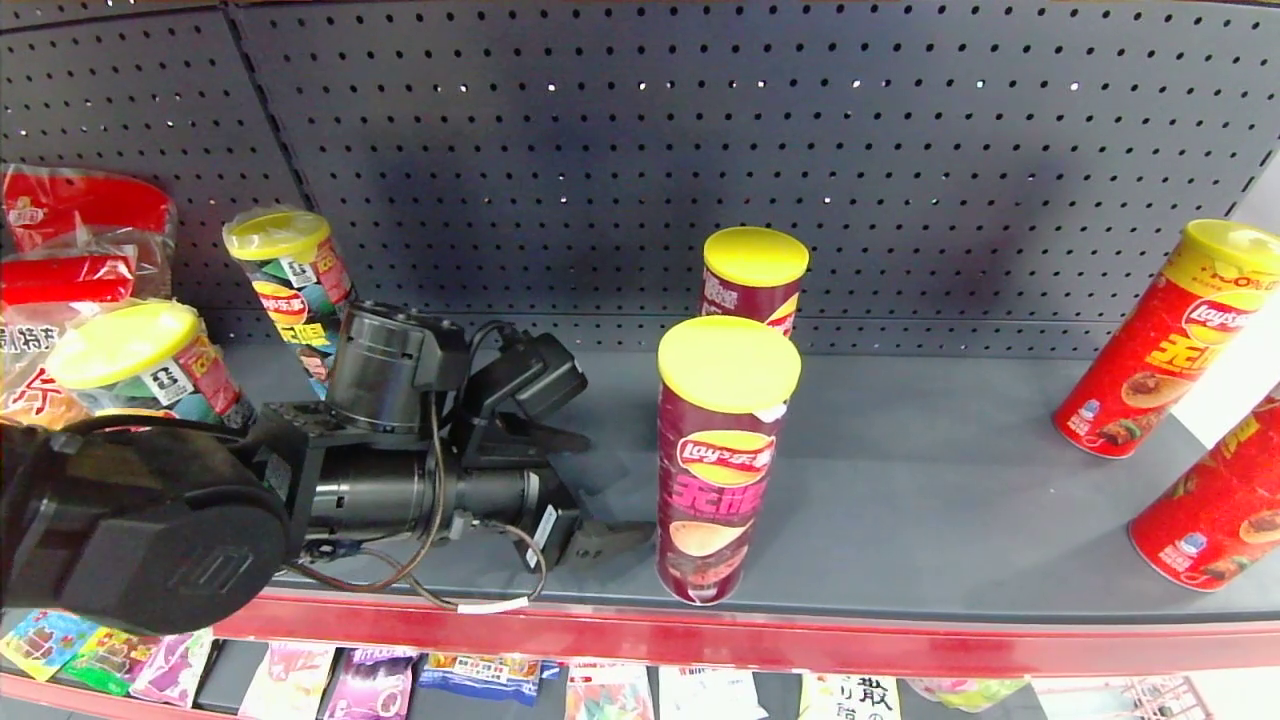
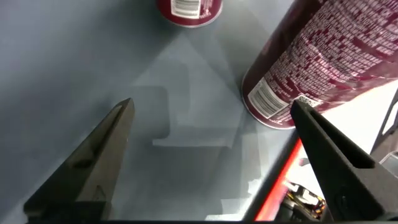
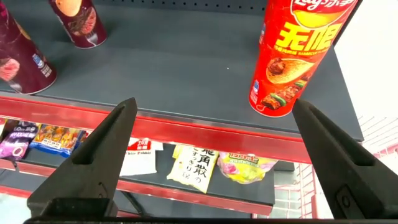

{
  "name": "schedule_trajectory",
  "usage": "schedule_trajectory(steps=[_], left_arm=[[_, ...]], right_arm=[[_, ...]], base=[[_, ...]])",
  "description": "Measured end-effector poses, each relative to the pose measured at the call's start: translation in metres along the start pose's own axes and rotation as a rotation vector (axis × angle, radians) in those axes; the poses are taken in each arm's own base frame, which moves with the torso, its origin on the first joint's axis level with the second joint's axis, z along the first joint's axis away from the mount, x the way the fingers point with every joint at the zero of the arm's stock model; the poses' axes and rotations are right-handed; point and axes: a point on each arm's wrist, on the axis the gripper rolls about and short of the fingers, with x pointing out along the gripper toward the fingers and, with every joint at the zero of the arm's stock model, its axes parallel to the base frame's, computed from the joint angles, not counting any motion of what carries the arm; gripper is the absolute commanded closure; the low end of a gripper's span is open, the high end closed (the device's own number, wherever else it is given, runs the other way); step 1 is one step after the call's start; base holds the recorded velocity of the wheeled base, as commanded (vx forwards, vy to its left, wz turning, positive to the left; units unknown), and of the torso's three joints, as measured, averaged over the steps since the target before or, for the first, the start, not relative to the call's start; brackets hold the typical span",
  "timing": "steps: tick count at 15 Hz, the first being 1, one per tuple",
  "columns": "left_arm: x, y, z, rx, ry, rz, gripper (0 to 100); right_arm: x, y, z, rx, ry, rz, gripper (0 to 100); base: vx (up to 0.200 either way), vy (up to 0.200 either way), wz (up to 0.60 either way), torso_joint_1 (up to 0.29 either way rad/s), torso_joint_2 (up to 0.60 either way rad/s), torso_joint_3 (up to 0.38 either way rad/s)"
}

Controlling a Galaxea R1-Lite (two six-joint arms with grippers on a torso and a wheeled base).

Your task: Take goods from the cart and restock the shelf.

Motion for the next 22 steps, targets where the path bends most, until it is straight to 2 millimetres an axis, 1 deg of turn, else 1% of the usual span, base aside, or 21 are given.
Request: schedule_trajectory(steps=[6, 16, 18, 19, 20, 22], left_arm=[[0.007, -0.002, 0.002, 0.004, 0.003, -0.014, 0], [0.007, -0.003, 0.003, 0.009, -0.002, -0.013, 0], [-0.003, -0.005, 0.008, 0.012, -0.02, 0.017, 0], [-0.012, -0.008, 0.01, 0.017, -0.033, 0.027, 0], [-0.022, -0.014, 0.011, 0.025, -0.048, 0.034, 0], [-0.047, -0.027, 0.006, 0.036, -0.061, 0.059, 0]], right_arm=[[0.001, 0.0, 0.0, 0.0, 0.003, 0.003, 0], [0.0, 0.0, 0.0, 0.0, 0.001, 0.003, 0], [0.001, 0.0, -0.002, -0.001, 0.005, 0.01, 0], [0.001, 0.0, -0.004, -0.001, 0.01, 0.014, 0], [0.002, 0.0, -0.006, -0.002, 0.016, 0.016, 0], [0.002, 0.0, -0.012, -0.004, 0.032, 0.017, 0]], base=[[0.0, 0.0, 0.0, 0.0, 0.0, 0.0], [0.0, 0.0, 0.0, 0.0, 0.0, 0.0], [0.0, 0.0, 0.0, 0.0, 0.0, 0.0], [0.0, 0.0, 0.0, 0.0, 0.0, 0.0], [0.0, 0.0, 0.0, 0.0, 0.0, 0.0], [0.0, 0.0, 0.0, 0.0, 0.0, 0.0]])
